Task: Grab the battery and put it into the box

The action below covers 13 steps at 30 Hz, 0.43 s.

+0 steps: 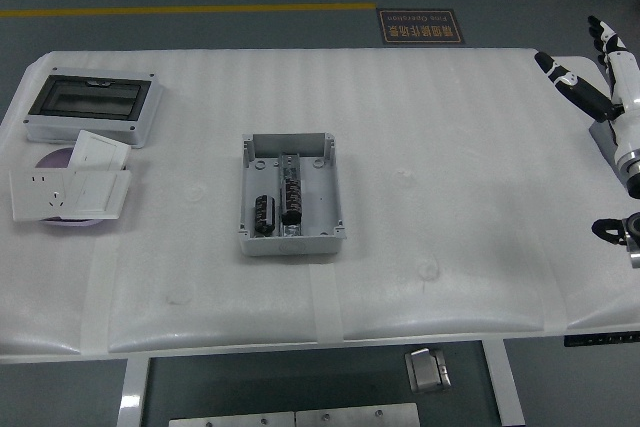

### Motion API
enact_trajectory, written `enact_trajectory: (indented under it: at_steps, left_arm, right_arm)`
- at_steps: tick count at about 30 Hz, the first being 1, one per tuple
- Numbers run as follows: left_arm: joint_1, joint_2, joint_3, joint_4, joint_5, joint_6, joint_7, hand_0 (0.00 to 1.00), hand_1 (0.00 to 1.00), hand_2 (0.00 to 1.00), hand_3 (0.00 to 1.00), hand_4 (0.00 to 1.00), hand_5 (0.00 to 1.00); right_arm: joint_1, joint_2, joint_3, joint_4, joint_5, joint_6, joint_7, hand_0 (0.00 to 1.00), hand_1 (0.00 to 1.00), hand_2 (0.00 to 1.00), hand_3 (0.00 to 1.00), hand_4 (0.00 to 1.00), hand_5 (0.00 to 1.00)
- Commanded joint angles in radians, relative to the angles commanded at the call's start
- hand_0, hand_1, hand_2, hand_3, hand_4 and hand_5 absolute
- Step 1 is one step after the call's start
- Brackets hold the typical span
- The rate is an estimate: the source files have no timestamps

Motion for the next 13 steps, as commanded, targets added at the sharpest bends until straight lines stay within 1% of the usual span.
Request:
enact_trajectory:
  at_steps: [7,8,13]
  left_arm:
    - [0.007,0.0,0.006,0.001,-0.007,0.002,-0.001,0.573,0.637,0.514,0.566,0.638,0.009]
    - [0.008,0.0,0.007,0.002,-0.008,0.002,-0.001,0.573,0.636,0.513,0.566,0.635,0.009]
    - [0.009,0.002,0.007,0.002,-0.008,0.003,-0.002,0.573,0.636,0.513,0.566,0.635,0.009]
  right_arm:
    - [0.008,0.003,-0.006,-0.013,0.002,0.001,0.001,0.998,0.998,0.998,0.998,0.972,0.632]
    - [0.01,0.004,-0.008,-0.015,0.002,0.002,0.002,0.998,0.998,0.998,0.998,0.971,0.653]
    - [0.017,0.008,-0.015,-0.02,0.009,0.003,0.008,0.998,0.998,0.998,0.998,0.971,0.653]
